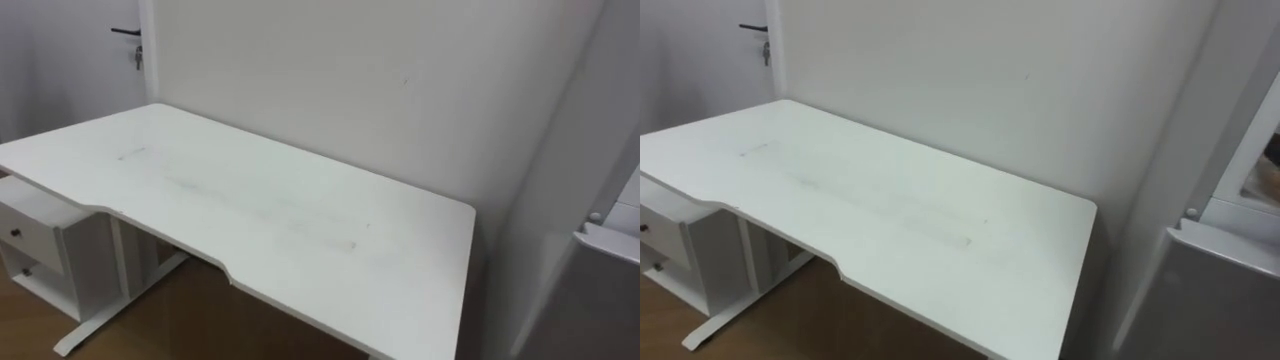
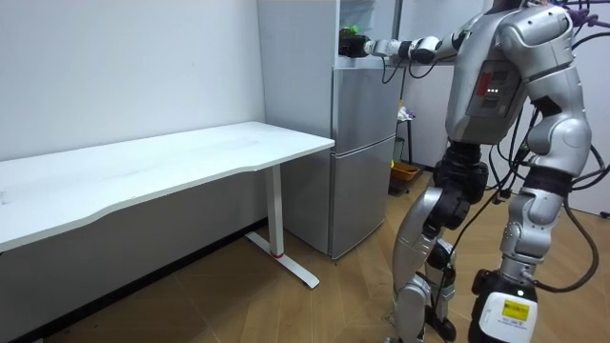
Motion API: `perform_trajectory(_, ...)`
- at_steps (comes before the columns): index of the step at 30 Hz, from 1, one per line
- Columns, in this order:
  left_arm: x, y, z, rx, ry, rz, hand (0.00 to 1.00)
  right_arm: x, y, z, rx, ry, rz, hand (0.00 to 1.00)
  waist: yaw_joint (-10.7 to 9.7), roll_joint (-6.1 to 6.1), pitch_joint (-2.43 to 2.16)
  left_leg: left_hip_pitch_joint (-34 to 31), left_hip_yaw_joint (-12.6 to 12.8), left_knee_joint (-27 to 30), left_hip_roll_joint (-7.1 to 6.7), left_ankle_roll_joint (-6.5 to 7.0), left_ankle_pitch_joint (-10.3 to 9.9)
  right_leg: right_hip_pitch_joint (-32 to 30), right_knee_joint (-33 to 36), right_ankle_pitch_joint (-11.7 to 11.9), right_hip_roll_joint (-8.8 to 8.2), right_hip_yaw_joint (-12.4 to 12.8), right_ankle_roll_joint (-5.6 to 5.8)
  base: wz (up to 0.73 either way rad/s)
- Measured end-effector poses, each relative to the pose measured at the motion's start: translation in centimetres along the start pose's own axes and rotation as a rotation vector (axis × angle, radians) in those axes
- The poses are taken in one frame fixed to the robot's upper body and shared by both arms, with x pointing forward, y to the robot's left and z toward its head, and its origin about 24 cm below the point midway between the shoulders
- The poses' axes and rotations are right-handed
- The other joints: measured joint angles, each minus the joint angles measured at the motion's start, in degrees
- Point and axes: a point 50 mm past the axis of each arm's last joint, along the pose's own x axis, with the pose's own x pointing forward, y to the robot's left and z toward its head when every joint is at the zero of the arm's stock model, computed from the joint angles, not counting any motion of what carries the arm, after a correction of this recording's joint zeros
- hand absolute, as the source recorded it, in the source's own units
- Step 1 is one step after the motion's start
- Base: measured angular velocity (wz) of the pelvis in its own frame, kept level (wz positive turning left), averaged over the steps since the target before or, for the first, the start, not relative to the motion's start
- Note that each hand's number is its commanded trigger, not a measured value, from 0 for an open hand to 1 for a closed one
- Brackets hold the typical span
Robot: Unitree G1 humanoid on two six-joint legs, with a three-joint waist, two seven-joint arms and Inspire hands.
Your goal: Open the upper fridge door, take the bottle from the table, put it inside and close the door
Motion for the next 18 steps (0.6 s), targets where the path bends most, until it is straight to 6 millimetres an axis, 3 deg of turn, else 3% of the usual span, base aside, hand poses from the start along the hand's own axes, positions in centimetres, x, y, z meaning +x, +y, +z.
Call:
perform_trajectory(10, -0.01, 0.01, 0.09, 0.011, -0.011, -0.001, 0.00, 0.01, -0.11, 0.25, -0.018, 0.003, 0.025, 0.00, -0.09, -0.12, -0.11, -0.01, 0.08, -0.35, 0.00, -0.02, -0.02, -0.06, -0.08, 0.00, -0.01, 0.02, 0.00, 0.00)
perform_trajectory(18, 0.00, 0.10, 0.15, 0.004, -0.012, 0.003, 0.00, 0.01, -0.10, 0.09, -0.069, 0.025, 0.024, 0.00, -0.21, -0.86, -0.76, 0.01, 0.27, -0.36, -0.02, -0.02, -0.02, -0.15, -0.10, -0.02, -0.08, 0.03, 0.02, 0.00)
